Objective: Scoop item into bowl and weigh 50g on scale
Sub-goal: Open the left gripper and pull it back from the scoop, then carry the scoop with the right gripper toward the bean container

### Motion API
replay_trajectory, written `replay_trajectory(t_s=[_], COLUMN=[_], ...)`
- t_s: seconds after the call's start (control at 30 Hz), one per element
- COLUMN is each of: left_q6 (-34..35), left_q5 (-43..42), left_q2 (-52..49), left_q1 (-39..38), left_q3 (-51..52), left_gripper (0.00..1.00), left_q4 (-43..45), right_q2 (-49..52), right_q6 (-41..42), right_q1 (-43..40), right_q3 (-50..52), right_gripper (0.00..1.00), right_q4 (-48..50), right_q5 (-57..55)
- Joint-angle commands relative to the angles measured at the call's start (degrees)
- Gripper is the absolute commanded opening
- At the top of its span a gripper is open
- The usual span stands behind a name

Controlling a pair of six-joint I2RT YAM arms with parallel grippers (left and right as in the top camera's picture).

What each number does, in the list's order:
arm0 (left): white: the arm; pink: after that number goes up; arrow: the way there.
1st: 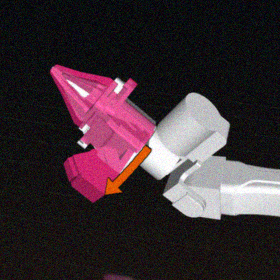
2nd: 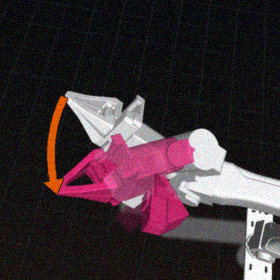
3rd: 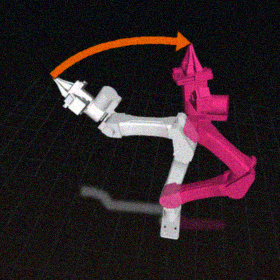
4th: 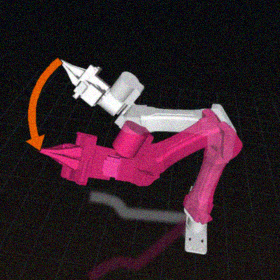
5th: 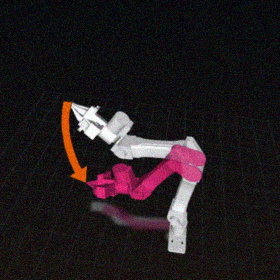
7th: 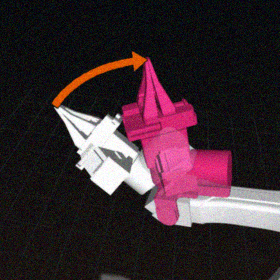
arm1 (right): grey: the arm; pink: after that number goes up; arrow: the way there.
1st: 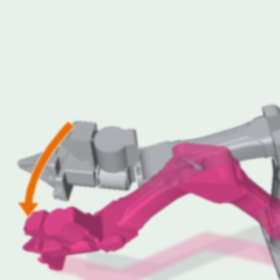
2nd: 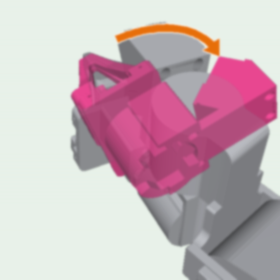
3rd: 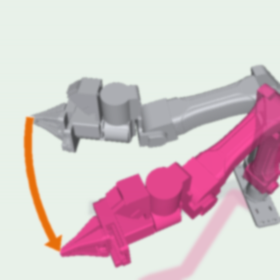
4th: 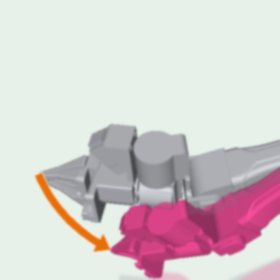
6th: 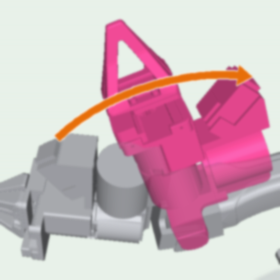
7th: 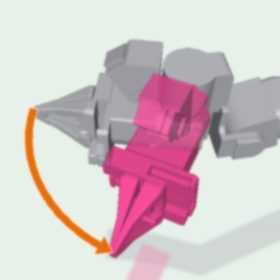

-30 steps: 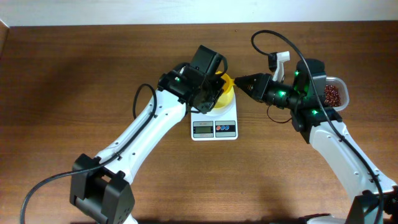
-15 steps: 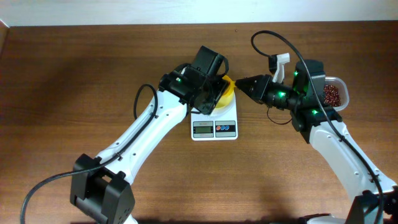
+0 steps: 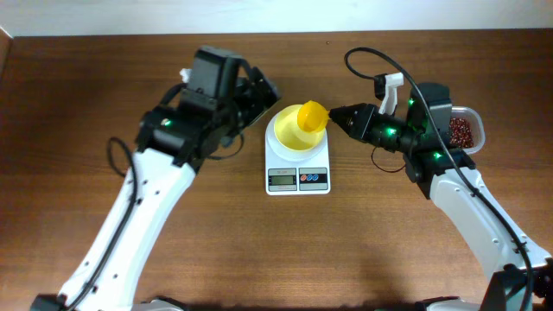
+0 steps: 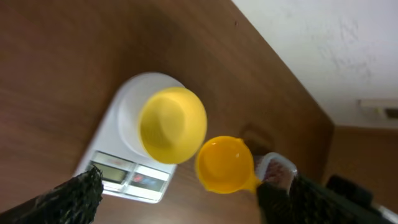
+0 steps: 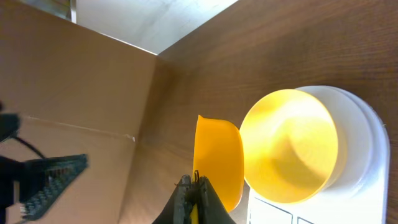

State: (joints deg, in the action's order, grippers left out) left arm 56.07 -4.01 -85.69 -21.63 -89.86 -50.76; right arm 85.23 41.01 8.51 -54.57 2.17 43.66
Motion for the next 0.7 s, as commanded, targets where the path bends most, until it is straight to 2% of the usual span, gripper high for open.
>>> replay_trajectory(t_s=[0.0,0.17,0.23,0.4,0.57,0.67], left_q6=[-8.4,-8.4,-8.4,-8.4,-8.5,-15.1], left_q5=[2.6,7.0,7.1,8.4,9.5,9.4], left_q2=[0.8,0.7,0.7,0.7,0.7,0.4], left_q1=[0.7,0.7,0.7,0.7,0.7,0.7], left_q3=[-0.8,-0.8,-0.8,-0.8,-0.8,-0.8], left_gripper=[0.99,0.99,0.99,0.99,0.99,0.99], left_q4=[-2.4,-4.2,-4.3,-4.3,-5.3,-5.9], right_q2=[-0.3,-2.9,-4.1,-8.2,-12.9,-15.2], right_q6=[-3.2,-5.9,-7.1,-15.5,-18.1,-18.1], right_q1=[0.4,0.4,0.4,0.4,0.4,0.4], right_q3=[-0.9,-2.3,-3.7,-11.6,-19.1,-21.1], right_gripper=[0.04,0.04,0.04,0.04,0.04,0.04], right_q4=[0.2,-0.4,-4.3,-26.0,-43.6,-52.2], right_q5=[-0.9,-0.9,-3.0,-17.3,-36.3,-46.6])
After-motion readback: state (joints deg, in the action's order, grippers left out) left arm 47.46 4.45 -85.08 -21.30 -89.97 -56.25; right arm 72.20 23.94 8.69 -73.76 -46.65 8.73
